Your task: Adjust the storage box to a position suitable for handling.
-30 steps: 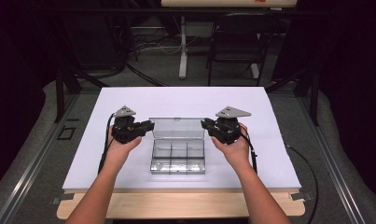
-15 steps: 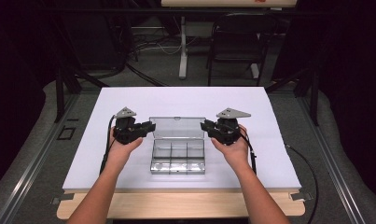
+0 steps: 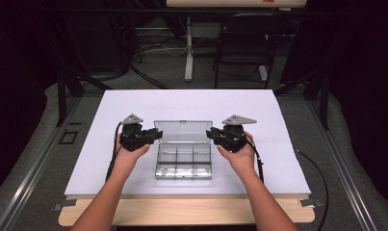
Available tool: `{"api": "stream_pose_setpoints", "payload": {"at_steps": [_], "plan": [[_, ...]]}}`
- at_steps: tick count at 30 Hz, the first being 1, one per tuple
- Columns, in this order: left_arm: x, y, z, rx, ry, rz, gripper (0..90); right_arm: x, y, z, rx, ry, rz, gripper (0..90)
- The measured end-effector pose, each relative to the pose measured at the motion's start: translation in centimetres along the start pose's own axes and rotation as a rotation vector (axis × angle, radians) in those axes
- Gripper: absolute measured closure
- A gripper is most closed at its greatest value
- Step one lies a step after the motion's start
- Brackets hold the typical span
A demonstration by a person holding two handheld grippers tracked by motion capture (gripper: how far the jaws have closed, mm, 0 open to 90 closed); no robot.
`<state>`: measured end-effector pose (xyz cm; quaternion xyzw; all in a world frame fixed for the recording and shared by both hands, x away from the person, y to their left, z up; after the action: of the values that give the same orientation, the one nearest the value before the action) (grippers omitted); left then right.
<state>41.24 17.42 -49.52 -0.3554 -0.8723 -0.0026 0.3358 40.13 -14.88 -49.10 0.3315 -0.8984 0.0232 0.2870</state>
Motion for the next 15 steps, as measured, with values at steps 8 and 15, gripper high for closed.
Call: {"api": "stream_pose_setpoints", "payload": {"at_steps": [8,15], "plan": [[-0.4,0.2,0.5,0.008,-0.002,0.011,68.2,-0.6,-0.1,0.7,0.000,0.010,-0.007,70.0],[-0.8,0.3,0.8,0.014,0.000,0.006,67.8,-1.2,-0.3,1.3,-0.021,0.030,-0.010,69.8]]}}
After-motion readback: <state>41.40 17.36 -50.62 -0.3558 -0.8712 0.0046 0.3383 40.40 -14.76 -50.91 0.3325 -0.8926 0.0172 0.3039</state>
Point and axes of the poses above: each handheld gripper's, and its own axes: x roughly backward along the jaws, z roughly out of its underside, y roughly to its left, the point moved 1 cm from there along -x, roughly forward along the jaws, and after that the axes turned 4 degrees about y, right-handed, at the moved point
